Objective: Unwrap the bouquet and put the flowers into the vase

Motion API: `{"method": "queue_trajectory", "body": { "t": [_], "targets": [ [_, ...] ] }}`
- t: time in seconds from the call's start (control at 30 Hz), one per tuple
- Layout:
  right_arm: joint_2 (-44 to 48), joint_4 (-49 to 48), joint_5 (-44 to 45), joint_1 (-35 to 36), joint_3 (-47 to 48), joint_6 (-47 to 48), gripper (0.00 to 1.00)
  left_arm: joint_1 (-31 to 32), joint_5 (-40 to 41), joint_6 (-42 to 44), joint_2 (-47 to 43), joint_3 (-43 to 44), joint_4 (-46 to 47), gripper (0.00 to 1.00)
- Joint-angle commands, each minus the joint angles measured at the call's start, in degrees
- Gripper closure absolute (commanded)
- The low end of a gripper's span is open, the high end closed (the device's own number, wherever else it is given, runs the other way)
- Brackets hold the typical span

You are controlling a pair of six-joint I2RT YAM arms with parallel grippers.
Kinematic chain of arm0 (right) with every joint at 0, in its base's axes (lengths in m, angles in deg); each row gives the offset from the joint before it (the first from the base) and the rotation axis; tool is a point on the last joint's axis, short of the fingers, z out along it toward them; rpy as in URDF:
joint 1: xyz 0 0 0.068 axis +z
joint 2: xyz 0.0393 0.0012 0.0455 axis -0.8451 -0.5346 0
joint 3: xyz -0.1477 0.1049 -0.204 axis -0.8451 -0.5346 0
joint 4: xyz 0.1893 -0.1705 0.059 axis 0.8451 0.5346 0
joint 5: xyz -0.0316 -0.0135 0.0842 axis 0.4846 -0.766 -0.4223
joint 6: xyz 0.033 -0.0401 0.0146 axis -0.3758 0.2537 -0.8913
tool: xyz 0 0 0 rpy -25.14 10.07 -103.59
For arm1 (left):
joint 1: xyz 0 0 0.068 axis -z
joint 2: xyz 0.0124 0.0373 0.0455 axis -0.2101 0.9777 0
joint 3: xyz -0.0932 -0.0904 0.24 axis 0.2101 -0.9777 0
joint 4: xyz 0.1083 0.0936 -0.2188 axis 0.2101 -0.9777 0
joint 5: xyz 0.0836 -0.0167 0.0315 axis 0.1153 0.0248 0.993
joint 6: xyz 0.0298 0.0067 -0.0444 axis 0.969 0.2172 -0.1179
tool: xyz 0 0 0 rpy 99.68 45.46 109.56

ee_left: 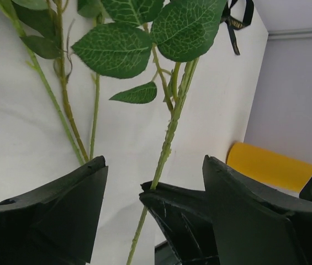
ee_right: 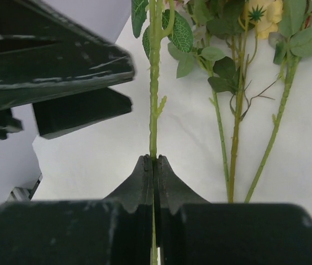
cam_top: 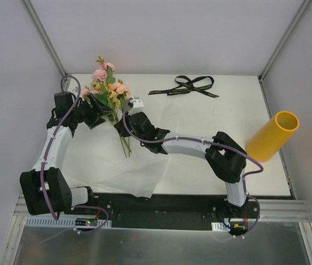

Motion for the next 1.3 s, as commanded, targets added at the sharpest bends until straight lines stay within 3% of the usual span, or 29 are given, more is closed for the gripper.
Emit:
{"method": "queue_trajectory", "body": {
  "t": [0.0, 0.1, 0.2, 0.27, 0.33, 0.47, 0.53, 0.63, 0.83, 1.1, 1.27],
  "targets": [
    [6.89, -7.75, 0.61, 2.20, -2.91, 0.29, 1.00, 2.03, -4.31, -2.79, -0.22, -1.72, 7.04, 0.31],
    [8.65, -7.84, 1.58, 3.69, -4.85, 1.17, 1.00, 2.91, -5.10, -3.23, -0.04, -2.68, 7.82, 0.43],
    [10.15, -7.58, 2.37, 5.18, -6.43, 1.70, 1.00, 3.87, -6.50, -3.59, -1.18, -3.48, 8.62, 0.82],
    [11.38, -6.18, 2.81, 6.06, -7.49, 1.09, 1.00, 4.23, -7.99, -3.59, -2.59, -3.83, 8.71, 1.00],
    [13.48, -3.55, 3.07, 6.85, -8.45, -0.22, 0.91, 4.93, -9.14, -3.32, -4.69, -4.53, 8.62, 1.00],
    [21.73, 4.36, 5.26, 7.56, -12.40, -5.93, 0.59, 8.35, -8.71, 1.32, -9.79, -4.53, 4.51, 1.00],
    [27.26, 6.83, 7.81, 7.82, -15.91, -8.92, 0.54, 12.82, -7.04, 5.54, -11.81, -4.53, 1.51, 1.00],
    [34.65, 9.55, 10.01, 7.74, -19.79, -11.39, 0.51, 17.22, -7.03, 9.15, -14.10, -6.55, 0.80, 1.00],
    [39.59, 17.56, 13.09, 7.74, -16.46, -9.64, 0.50, 22.59, -11.07, 14.69, -14.20, -6.55, 0.10, 1.00],
    [37.85, 18.79, 19.42, 6.42, -13.39, -11.83, 0.48, 24.44, -14.77, 17.15, -16.65, -7.60, -0.52, 1.00],
    [34.68, 15.29, 16.62, 4.58, -11.01, -11.22, 0.47, 26.11, -15.91, 18.12, -18.06, -7.70, -0.52, 1.00]
  ]
}}
